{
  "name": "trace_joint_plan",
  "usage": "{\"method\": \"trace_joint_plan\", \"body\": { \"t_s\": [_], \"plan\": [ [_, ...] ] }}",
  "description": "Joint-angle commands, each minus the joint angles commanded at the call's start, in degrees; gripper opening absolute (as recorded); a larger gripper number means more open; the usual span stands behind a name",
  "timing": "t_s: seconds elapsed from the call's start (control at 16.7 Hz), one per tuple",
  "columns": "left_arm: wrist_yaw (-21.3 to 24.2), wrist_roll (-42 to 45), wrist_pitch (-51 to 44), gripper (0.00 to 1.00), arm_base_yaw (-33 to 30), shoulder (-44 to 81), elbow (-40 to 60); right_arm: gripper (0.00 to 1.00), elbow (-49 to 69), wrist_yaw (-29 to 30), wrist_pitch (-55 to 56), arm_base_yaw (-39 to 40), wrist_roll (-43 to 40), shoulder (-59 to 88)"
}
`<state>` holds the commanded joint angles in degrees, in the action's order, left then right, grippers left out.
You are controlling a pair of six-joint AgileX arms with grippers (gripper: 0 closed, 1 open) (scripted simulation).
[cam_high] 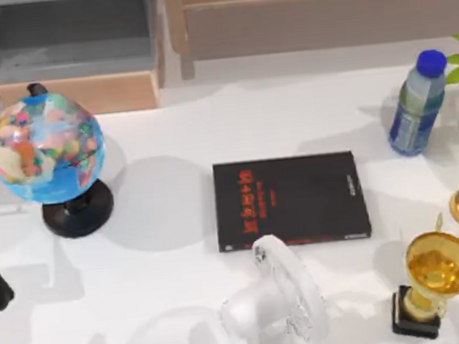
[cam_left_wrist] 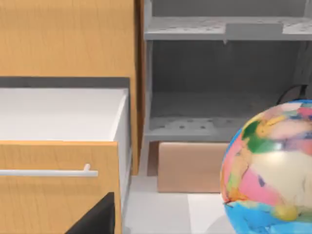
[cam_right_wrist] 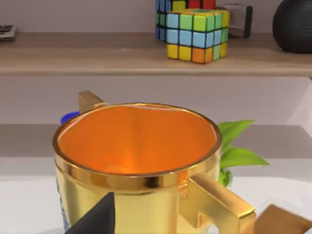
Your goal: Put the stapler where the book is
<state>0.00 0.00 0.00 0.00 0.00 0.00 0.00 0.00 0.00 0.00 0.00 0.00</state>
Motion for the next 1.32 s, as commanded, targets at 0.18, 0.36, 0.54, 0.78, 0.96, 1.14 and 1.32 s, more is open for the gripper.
{"method": "trace_joint_plan", "body": {
  "t_s": [0.18,0.36,0.54,0.78,0.96,1.14,1.32],
  "plan": [
    [0.05,0.05,-0.33,1.0,0.1,0.52,0.52,1.0,0.0,0.0,0.0,0.0,0.0,0.0],
    [0.46,0.52,-3.45,1.0,1.08,5.47,5.43,1.0,0.0,0.0,0.0,0.0,0.0,0.0],
    [1.22,1.49,-9.74,1.0,3.0,15.66,15.48,1.0,0.0,0.0,0.0,0.0,0.0,0.0],
    [2.44,3.56,-21.62,1.0,6.47,35.26,34.83,1.0,0.0,0.0,0.0,0.0,0.0,0.0],
    [3.26,5.72,-32.08,1.0,9.39,52.92,52.39,1.0,0.0,0.0,0.0,0.0,0.0,0.0],
    [3.82,8.39,-43.12,1.0,12.28,71.93,71.5,1.0,0.0,0.0,0.0,0.0,0.0,0.0],
    [4.02,11.46,-54.1,1.0,14.9,91.25,91.08,1.0,0.0,0.0,0.0,0.0,0.0,0.0]
  ]
}}
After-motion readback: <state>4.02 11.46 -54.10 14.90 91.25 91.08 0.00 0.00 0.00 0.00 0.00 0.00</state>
